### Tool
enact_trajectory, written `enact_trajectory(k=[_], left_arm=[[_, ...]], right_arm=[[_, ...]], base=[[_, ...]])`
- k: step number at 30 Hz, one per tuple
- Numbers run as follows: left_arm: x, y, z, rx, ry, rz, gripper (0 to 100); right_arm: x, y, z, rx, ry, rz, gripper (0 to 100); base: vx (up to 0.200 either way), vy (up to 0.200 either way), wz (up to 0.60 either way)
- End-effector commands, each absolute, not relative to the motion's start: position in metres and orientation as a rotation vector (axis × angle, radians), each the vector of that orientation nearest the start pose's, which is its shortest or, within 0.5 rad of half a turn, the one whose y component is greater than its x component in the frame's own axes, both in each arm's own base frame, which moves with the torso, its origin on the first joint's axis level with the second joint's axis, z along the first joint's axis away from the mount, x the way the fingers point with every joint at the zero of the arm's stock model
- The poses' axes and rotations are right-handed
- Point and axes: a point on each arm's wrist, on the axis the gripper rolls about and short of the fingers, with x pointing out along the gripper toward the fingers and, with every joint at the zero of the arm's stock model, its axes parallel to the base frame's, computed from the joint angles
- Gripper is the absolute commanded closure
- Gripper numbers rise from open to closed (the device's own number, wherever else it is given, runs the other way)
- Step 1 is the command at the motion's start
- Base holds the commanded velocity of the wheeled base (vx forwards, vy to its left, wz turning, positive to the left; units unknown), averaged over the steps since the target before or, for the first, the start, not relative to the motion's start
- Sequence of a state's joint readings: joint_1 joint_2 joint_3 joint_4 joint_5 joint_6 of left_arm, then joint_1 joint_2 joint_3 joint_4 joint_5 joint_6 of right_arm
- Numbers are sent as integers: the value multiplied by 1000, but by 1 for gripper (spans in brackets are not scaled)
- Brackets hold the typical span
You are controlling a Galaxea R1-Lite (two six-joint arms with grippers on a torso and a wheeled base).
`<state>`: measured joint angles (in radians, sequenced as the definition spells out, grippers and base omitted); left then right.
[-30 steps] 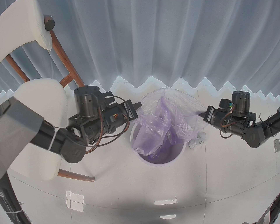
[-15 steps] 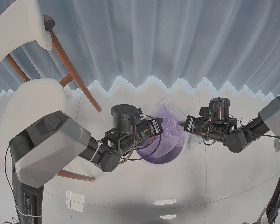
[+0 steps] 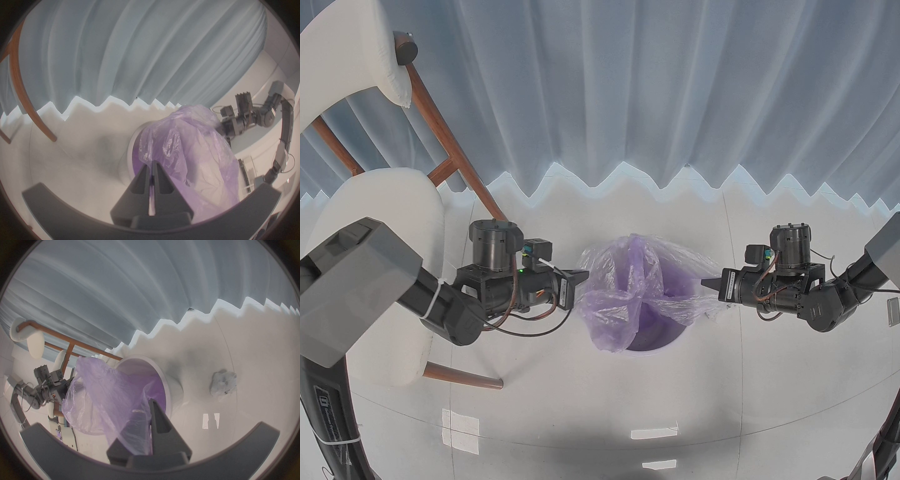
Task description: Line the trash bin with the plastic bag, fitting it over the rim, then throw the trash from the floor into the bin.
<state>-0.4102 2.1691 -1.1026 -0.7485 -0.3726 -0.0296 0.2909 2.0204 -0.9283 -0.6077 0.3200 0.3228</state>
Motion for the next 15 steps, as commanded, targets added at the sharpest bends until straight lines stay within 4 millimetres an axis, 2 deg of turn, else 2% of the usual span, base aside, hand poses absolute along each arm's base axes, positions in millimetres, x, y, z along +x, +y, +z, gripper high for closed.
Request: enact_trajectory(k=[1, 5, 10, 15], left_arm=[[373, -159, 125, 8, 293, -786, 100], [384, -166, 131, 3, 260, -760, 100], [410, -169, 129, -3, 231, -731, 100], [419, -172, 133, -33, 217, -721, 100]], right_arm=[[351, 94, 106, 305, 572, 510, 100], [366, 97, 113, 305, 523, 506, 100], [398, 103, 124, 298, 432, 481, 100], [417, 107, 132, 297, 383, 488, 100]], base=[[0, 0, 0], [0, 0, 0], [0, 0, 0], [0, 0, 0]])
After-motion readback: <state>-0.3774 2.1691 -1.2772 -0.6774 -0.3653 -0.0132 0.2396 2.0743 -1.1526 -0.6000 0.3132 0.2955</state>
